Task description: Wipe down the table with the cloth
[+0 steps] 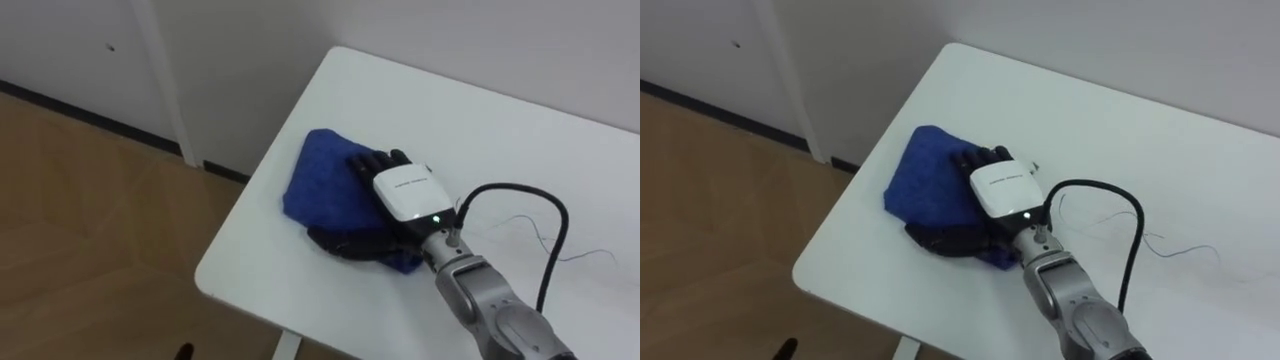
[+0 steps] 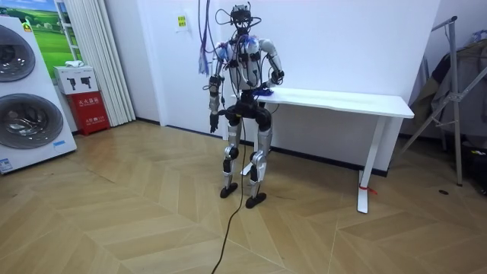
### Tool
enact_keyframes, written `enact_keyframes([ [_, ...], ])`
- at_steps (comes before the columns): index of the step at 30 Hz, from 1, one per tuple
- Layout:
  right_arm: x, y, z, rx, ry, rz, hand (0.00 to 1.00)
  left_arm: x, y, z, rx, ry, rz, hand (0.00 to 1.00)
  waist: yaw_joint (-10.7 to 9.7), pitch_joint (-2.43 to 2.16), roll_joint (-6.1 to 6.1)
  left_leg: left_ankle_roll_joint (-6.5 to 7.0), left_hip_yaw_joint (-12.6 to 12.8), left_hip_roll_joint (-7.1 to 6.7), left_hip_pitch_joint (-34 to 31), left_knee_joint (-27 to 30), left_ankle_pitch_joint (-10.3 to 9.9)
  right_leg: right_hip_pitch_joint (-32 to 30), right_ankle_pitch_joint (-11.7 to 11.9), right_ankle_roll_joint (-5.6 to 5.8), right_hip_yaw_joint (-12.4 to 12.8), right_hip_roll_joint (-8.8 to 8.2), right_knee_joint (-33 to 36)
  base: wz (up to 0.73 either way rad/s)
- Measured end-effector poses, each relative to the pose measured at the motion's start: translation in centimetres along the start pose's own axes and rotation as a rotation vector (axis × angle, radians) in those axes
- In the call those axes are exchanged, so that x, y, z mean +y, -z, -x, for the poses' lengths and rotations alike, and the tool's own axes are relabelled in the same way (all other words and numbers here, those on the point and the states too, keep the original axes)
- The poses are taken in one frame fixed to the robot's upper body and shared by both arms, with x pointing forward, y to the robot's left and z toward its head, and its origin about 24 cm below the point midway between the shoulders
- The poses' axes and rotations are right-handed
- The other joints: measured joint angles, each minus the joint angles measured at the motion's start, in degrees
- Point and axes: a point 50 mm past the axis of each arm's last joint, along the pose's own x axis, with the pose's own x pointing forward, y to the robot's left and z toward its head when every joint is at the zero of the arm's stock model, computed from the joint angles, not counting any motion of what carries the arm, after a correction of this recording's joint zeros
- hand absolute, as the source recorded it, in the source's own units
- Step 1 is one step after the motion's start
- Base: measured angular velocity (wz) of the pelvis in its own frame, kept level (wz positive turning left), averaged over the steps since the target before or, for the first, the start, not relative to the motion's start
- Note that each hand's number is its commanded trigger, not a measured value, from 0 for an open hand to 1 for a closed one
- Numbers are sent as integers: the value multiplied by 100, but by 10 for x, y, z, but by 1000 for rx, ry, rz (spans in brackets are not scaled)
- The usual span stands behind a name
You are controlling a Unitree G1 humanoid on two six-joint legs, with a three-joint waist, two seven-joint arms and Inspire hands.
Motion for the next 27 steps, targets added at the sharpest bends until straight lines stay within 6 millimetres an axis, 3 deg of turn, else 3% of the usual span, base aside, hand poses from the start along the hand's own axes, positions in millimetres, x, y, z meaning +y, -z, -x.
enact_keyframes([
  [8,-14,14,-14,18,49,39,0,-3,12,5,36,11,1,0,-3,10,19,0,-29,-6,6,-3,0,16,0,0,-79,-8,0,2],
  [14,-6,30,-12,81,28,32,0,-3,12,5,38,12,1,0,-7,18,43,0,-153,-36,8,-2,0,74,0,0,-184,-25,-3,12],
  [27,-12,48,-13,139,66,29,0,-3,15,5,60,12,-1,0,-38,11,64,0,-297,-47,111,-17,0,194,-1,1,-242,-26,-4,3],
])
